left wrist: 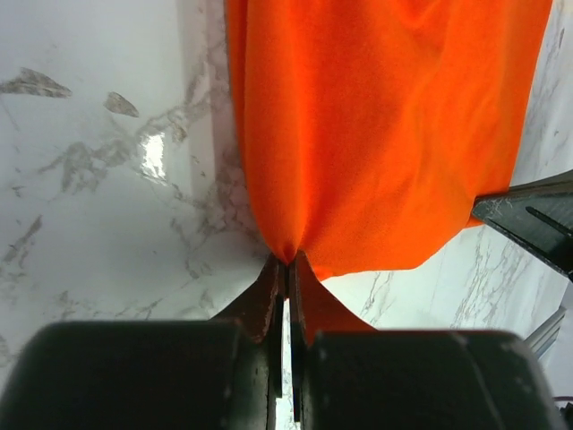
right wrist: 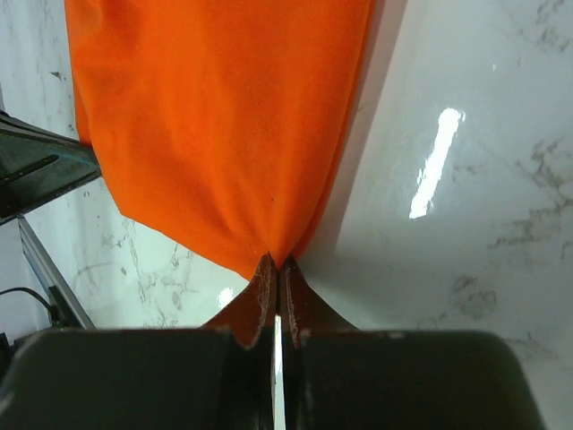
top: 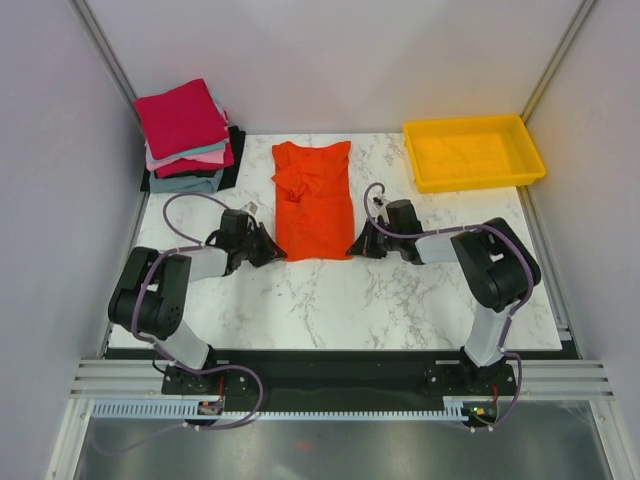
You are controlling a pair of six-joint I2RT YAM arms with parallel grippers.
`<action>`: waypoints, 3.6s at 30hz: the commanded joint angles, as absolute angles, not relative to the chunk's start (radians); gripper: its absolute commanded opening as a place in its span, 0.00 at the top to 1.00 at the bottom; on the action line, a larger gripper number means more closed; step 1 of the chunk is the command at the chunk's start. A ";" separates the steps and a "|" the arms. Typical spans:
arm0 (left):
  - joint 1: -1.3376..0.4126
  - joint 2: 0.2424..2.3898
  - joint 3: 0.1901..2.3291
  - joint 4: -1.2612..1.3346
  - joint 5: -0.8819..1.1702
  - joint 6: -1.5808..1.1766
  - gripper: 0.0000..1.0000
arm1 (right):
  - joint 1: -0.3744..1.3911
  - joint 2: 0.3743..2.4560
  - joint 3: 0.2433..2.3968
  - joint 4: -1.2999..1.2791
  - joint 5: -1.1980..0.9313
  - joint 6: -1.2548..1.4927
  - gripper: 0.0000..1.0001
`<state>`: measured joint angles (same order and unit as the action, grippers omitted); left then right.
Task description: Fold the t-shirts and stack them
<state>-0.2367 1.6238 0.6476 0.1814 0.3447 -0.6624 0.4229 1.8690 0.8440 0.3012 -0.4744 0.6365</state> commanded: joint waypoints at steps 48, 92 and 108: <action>-0.255 1.281 1.083 -0.584 0.363 -0.586 0.98 | 0.425 1.610 1.310 -0.413 -0.308 0.552 1.00; -0.227 1.849 1.778 -0.704 0.069 -0.394 0.27 | 0.265 2.079 1.792 -0.168 -0.514 0.567 0.22; -0.423 1.851 1.300 -0.364 0.178 -0.552 0.37 | 0.305 2.486 1.951 0.137 -0.822 0.827 0.65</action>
